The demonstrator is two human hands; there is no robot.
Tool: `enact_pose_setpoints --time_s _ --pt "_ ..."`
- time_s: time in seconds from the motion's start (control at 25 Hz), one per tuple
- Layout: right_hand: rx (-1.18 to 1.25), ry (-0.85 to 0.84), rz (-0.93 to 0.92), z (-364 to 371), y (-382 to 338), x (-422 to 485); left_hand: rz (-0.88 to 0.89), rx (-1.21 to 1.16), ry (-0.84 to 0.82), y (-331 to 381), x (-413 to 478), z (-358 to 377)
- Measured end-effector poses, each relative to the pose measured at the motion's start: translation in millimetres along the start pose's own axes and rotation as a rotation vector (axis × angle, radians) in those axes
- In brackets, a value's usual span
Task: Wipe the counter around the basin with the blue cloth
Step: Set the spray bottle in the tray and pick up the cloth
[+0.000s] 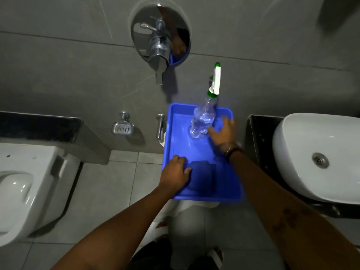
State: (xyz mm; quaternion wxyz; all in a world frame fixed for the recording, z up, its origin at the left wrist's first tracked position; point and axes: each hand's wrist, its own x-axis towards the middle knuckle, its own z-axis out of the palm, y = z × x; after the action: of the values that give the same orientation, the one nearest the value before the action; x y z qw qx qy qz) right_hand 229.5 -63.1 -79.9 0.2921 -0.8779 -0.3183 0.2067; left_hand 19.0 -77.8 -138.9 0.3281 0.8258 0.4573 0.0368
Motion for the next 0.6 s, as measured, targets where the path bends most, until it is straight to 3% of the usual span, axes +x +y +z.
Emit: enact_pose_setpoints --time_s 0.12,0.2,0.36,0.6 --pt "-0.128 -0.264 0.289 27 66 -55 -0.316 -0.082 -0.091 14 9 19" --pt "-0.173 -0.371 0.344 39 90 -75 -0.444 -0.195 -0.096 15 11 31" --pt "-0.072 -0.337 0.377 44 99 -86 -0.624 -0.421 -0.106 24 20 48" --pt "0.204 -0.334 0.473 35 99 -87 -0.707 -0.706 -0.026 30 12 48"
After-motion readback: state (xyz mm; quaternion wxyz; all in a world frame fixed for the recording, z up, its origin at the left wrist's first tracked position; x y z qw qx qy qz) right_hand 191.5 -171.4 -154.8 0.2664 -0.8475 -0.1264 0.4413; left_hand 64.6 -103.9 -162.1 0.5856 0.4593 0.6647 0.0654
